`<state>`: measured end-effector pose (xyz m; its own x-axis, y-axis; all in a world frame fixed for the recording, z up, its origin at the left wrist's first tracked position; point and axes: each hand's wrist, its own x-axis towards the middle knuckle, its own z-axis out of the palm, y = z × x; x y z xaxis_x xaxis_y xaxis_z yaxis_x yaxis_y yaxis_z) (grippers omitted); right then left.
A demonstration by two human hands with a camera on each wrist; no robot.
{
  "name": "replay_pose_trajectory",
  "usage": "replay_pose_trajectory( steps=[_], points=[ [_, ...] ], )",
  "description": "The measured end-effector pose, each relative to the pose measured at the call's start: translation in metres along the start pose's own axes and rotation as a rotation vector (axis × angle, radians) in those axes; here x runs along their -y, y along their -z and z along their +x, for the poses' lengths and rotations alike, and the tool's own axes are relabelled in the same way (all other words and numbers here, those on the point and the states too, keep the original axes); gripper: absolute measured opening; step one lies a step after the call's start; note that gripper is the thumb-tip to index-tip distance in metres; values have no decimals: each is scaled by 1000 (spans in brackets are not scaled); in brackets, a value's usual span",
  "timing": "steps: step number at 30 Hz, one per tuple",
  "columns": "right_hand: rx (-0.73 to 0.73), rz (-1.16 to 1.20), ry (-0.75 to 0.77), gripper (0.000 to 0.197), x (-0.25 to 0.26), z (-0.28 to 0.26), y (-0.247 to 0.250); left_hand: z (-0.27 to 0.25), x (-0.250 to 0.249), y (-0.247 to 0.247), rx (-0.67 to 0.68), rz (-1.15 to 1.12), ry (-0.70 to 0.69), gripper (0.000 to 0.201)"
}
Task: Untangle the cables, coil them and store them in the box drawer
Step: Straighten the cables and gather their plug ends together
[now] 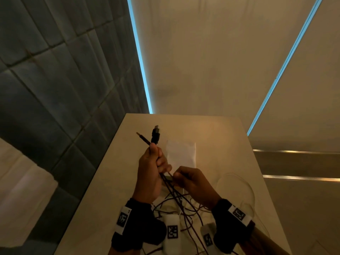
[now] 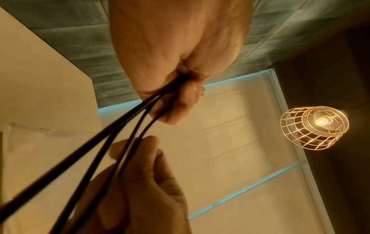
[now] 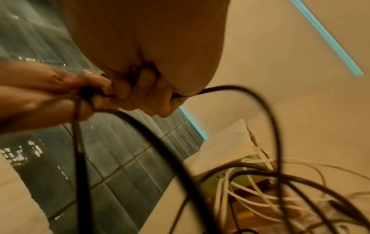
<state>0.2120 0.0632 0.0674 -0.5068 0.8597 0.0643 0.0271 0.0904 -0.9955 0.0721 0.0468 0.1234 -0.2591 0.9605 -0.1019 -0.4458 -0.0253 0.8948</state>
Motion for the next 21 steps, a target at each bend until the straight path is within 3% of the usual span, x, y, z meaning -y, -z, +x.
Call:
replay_pose_trajectory(
  steps=[5, 21],
  points=[
    [24, -247, -3, 26, -28, -2, 9, 3, -11, 11, -37, 2, -27, 41],
    [-53, -527, 8, 27, -79, -10, 16, 0, -38, 25, -98, -55, -68, 39]
  ],
)
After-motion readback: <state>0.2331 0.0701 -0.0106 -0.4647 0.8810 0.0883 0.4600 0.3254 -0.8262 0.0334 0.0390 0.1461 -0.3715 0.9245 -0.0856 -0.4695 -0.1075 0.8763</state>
